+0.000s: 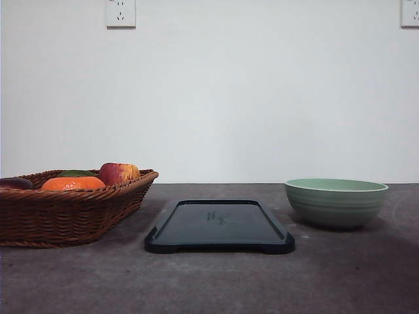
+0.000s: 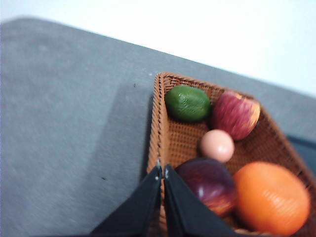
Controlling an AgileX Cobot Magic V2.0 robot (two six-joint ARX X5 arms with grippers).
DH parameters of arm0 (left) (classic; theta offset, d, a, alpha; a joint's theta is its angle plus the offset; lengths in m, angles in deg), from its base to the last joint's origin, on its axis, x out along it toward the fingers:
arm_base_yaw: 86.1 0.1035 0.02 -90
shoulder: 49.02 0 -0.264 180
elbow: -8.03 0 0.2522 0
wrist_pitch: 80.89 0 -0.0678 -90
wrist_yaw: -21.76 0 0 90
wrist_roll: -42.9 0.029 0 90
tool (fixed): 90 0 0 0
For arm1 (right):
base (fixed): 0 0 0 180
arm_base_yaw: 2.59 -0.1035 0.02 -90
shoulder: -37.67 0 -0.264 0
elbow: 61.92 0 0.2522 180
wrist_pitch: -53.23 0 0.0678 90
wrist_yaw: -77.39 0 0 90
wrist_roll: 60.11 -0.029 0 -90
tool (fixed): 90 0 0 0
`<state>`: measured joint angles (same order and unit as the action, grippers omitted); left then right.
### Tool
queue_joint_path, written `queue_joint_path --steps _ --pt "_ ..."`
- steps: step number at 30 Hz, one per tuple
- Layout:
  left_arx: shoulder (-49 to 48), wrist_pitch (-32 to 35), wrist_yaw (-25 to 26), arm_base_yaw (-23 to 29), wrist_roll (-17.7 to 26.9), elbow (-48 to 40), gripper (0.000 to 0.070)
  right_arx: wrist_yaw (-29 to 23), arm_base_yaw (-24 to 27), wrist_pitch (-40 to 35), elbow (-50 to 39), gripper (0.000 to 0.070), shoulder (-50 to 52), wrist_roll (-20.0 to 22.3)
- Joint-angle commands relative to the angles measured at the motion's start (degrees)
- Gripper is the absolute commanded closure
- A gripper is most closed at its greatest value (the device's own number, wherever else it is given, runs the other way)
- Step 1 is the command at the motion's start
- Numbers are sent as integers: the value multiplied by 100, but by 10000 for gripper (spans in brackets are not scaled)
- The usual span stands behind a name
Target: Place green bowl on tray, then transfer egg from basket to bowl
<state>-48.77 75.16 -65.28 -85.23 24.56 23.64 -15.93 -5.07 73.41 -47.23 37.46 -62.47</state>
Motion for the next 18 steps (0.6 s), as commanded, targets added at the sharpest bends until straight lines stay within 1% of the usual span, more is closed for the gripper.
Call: queue_joint_path --steps 1,2,3,5,7,9,11,13,15,18 --pt "-7 85 2 2 -1142 -109 700 -59 9 -71 -22 693 0 -763" --pt "-7 139 -4 2 -1437 -109 700 -67 9 -37 -22 693 0 -1108" --pt "-7 227 -29 2 -1636 -109 700 -53 9 -33 -22 693 0 -1393" --pt "-7 474 -177 2 -1976 -103 700 109 9 -70 -17 693 0 -1816" --pt "-7 821 -315 2 -2019 -103 700 268 9 -181 -17 693 0 -1862" --pt "-4 1236 -406 2 -1839 -102 700 358 9 -395 -17 693 0 -1862" --pt "-4 1638 -409 2 -1415 -89 700 447 9 -723 -7 693 0 -1864" --pt "-4 1868 -409 2 -1077 -33 700 565 9 -1077 11 693 -2 -1863" --pt "1 1944 -412 2 -883 70 700 595 7 -1197 137 694 -10 -1826" --pt "68 1879 -454 2 -786 312 700 593 9 -1191 442 694 -122 -1663"
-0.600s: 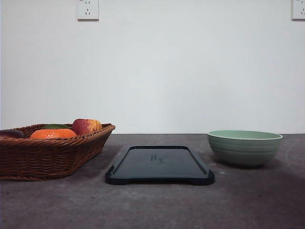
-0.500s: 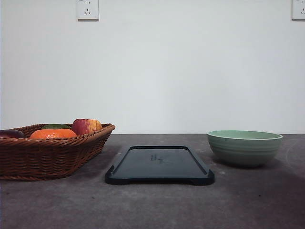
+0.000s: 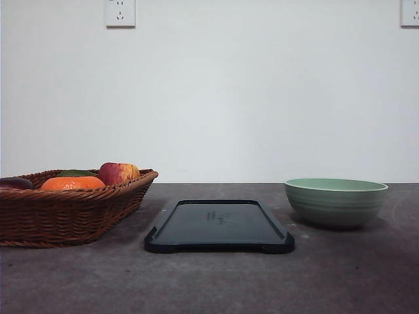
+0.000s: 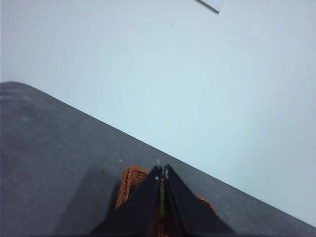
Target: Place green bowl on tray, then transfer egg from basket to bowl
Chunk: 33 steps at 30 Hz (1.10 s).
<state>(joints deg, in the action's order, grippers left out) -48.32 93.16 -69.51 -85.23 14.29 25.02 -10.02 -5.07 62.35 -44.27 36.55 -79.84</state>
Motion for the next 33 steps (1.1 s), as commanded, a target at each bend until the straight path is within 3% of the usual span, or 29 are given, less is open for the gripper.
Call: queue_joint_path --steps 1,5,14,17,25,33 --pt "67 69 -32 2 271 266 700 2 9 -85 254 694 -99 140" --pt "408 -106 -30 2 421 763 700 29 9 9 800 694 -560 333" --pt "1721 -1488 55 2 978 2406 700 210 4 788 2383 694 -2113 857" --pt "2251 -1733 420 2 1243 2925 700 282 4 1130 2859 694 -2642 991" --pt "3769 -2776 1652 2 1527 4232 700 1123 -2 2152 3877 694 -4064 1398" --pt "5095 -4041 2377 -13 2651 5252 700 1970 -2 2924 4435 694 -5162 1784"
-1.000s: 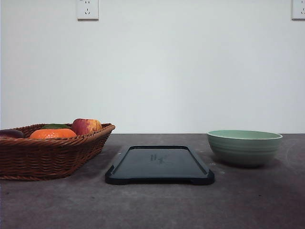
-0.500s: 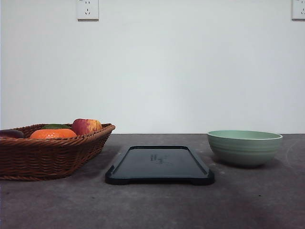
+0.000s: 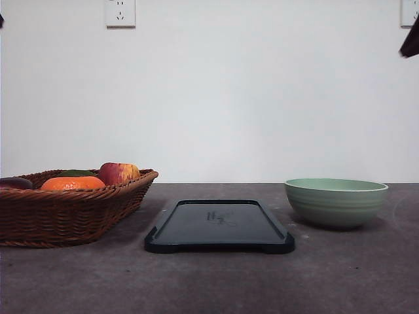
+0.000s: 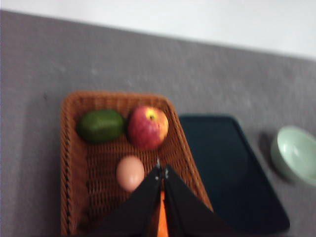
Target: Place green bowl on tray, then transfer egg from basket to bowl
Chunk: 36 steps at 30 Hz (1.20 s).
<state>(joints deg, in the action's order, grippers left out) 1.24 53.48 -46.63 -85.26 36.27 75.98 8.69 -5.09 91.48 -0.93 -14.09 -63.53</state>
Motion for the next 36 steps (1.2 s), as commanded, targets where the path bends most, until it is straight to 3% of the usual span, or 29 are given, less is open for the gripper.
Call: queue_joint_path --steps 1,5,8,10,12,13,15,21,26,31,36 --pt "285 -253 109 -11 571 259 700 219 0 53 129 694 -207 153" --pt "839 -938 115 -11 913 645 700 582 0 226 211 694 -577 153" --pt "1061 -1063 117 -11 920 749 700 588 -2 279 213 686 -730 210" --pt "1118 -1037 117 -11 922 755 689 578 -1 284 213 627 -769 374" --pt "1131 -1000 117 -11 920 755 578 559 0 276 213 496 -773 458" --pt "1129 -984 116 -11 920 755 477 561 0 271 213 426 -771 454" --pt "1126 -965 115 -11 920 755 347 557 0 285 213 344 -771 446" --pt "1126 -969 115 -11 918 755 340 377 1 500 321 340 -853 29" --pt "1126 -969 115 -11 918 755 342 138 61 1309 964 341 -1430 -205" --pt "1126 -972 115 -11 918 755 344 -214 79 2302 1895 342 -2357 -141" --pt "1126 -971 115 -11 914 755 347 -509 79 2682 2563 343 -3189 75"
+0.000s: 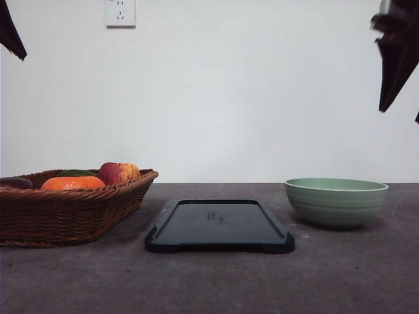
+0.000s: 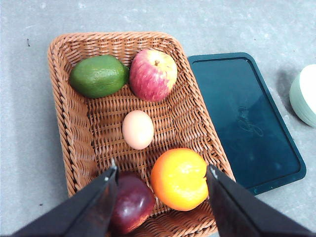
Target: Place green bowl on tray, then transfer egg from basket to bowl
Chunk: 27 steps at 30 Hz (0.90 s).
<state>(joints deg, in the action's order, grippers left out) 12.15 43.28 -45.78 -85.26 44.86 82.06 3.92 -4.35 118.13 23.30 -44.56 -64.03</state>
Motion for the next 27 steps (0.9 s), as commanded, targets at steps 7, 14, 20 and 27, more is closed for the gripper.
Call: queue_joint_path --steps 7,14,20,27 --pt "36 50 31 -11 37 146 350 -54 4 -23 659 344 -1095 249" --pt "37 50 31 -11 35 146 350 -54 4 -80 977 371 -1854 338" --pt "37 52 31 -11 37 146 350 -57 2 -141 994 389 -2282 356" --pt "37 50 31 -11 37 146 350 -214 2 -136 998 700 -2484 348"
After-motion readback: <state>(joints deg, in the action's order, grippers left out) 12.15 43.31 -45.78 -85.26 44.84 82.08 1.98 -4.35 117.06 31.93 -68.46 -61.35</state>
